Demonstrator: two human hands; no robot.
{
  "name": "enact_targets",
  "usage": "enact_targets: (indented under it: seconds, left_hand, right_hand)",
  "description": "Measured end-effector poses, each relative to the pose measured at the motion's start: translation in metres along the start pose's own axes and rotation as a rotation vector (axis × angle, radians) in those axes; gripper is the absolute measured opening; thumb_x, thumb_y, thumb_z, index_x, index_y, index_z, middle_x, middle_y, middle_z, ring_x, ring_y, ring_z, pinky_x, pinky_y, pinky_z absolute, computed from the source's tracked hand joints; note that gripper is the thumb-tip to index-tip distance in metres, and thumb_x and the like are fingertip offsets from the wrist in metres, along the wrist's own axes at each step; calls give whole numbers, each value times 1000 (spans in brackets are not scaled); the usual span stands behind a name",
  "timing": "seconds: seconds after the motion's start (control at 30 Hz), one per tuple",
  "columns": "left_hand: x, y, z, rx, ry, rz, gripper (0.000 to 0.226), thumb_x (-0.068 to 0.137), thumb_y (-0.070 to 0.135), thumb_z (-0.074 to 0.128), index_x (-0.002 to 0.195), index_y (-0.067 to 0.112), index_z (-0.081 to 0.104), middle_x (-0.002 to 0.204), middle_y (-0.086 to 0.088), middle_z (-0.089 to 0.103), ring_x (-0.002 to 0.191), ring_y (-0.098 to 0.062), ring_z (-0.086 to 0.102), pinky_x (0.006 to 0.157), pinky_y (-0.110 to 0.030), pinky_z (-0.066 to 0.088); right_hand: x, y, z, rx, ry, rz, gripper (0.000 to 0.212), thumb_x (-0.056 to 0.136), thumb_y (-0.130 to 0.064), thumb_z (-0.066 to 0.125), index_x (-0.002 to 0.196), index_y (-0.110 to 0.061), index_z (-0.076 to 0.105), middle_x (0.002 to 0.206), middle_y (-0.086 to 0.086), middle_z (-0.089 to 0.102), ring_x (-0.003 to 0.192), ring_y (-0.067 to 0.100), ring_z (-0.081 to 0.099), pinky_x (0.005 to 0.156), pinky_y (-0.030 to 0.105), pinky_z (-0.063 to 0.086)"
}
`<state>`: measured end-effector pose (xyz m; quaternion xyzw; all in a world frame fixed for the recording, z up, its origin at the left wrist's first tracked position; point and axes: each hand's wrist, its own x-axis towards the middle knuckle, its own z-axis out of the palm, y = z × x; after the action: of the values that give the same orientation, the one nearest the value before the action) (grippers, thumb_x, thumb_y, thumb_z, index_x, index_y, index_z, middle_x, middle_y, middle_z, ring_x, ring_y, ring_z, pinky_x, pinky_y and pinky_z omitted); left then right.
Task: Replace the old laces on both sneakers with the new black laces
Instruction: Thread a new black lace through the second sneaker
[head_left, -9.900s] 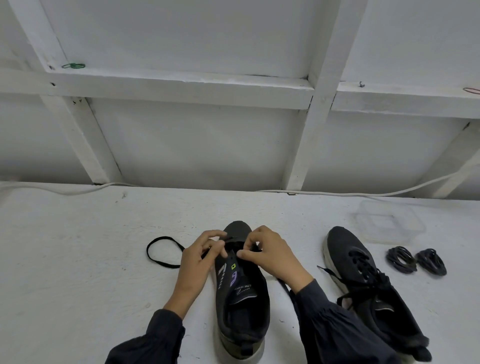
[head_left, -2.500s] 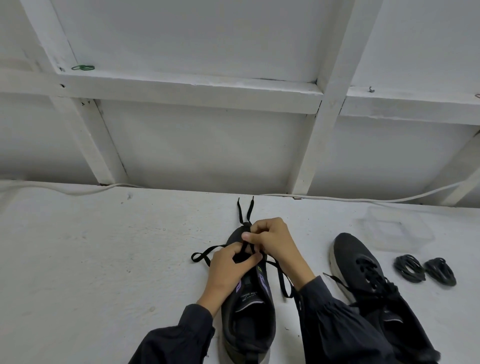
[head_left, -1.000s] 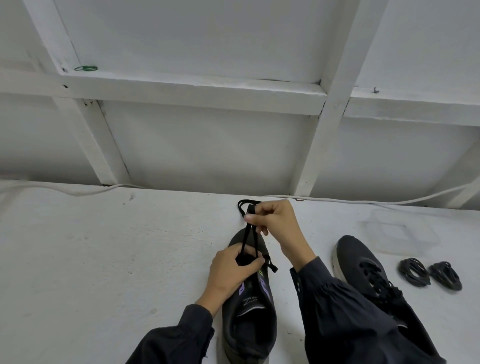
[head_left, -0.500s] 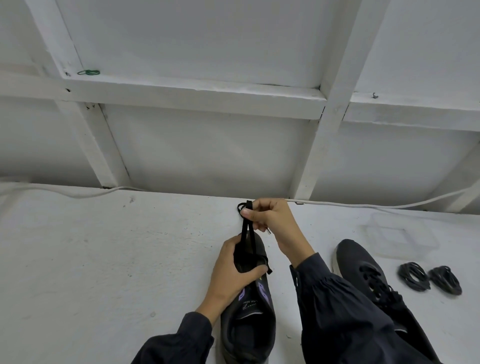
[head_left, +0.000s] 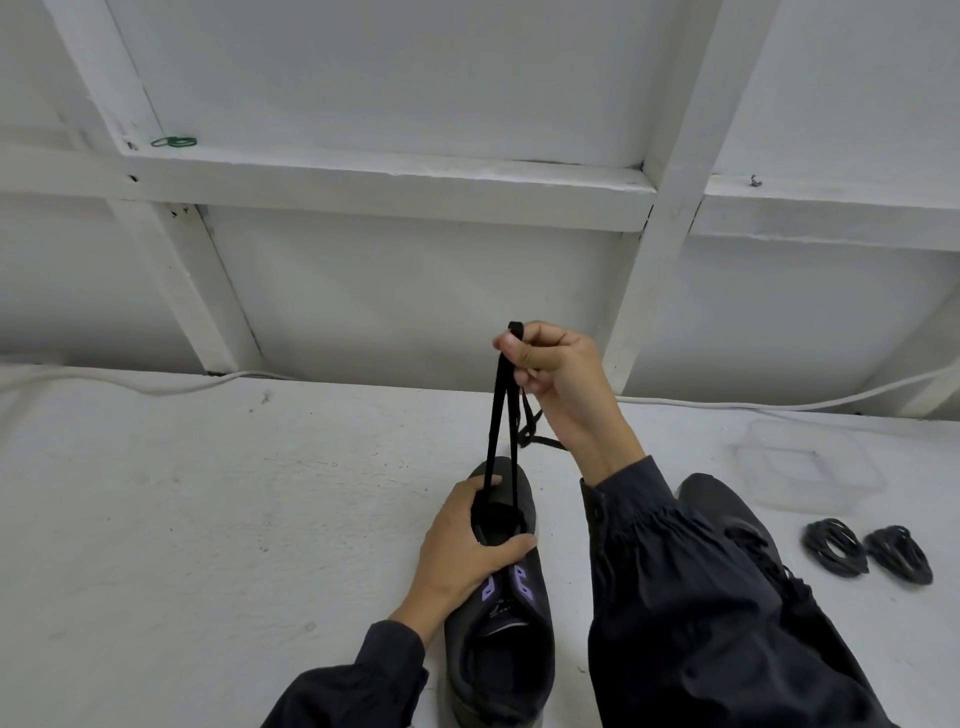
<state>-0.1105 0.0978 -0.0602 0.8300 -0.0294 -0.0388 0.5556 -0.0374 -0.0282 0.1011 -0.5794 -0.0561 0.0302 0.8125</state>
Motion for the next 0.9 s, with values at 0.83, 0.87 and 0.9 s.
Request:
enact_targets:
  seconds: [0.83, 0.87, 0.9]
  left_hand:
    - [-6, 70, -24, -431, 64, 214, 21, 92, 35, 64, 107, 25, 75, 96, 6, 56, 95, -8, 59, 86, -19, 48]
    - [-7, 71, -28, -443, 109, 204, 22, 92, 35, 61, 107, 25, 74, 91, 4, 54, 90, -7, 57, 83, -15, 47]
    - [-7, 69, -32, -446, 158, 192, 25, 90, 35, 59, 108, 25, 74, 89, 1, 54, 87, -10, 56, 82, -14, 46]
  right_hand:
    - [-22, 9, -22, -259, 102, -33, 25, 84, 12, 55, 98, -2, 70, 72, 5, 53, 49, 11, 39, 51, 20, 34]
    - [-25, 11, -25, -286, 141, -39, 28, 84, 14, 53, 97, -3, 70, 72, 6, 54, 47, 11, 39, 50, 21, 34]
    - [-29, 14, -28, -321, 185, -45, 30, 84, 14, 51, 95, -5, 71, 74, 6, 56, 46, 10, 41, 49, 22, 35]
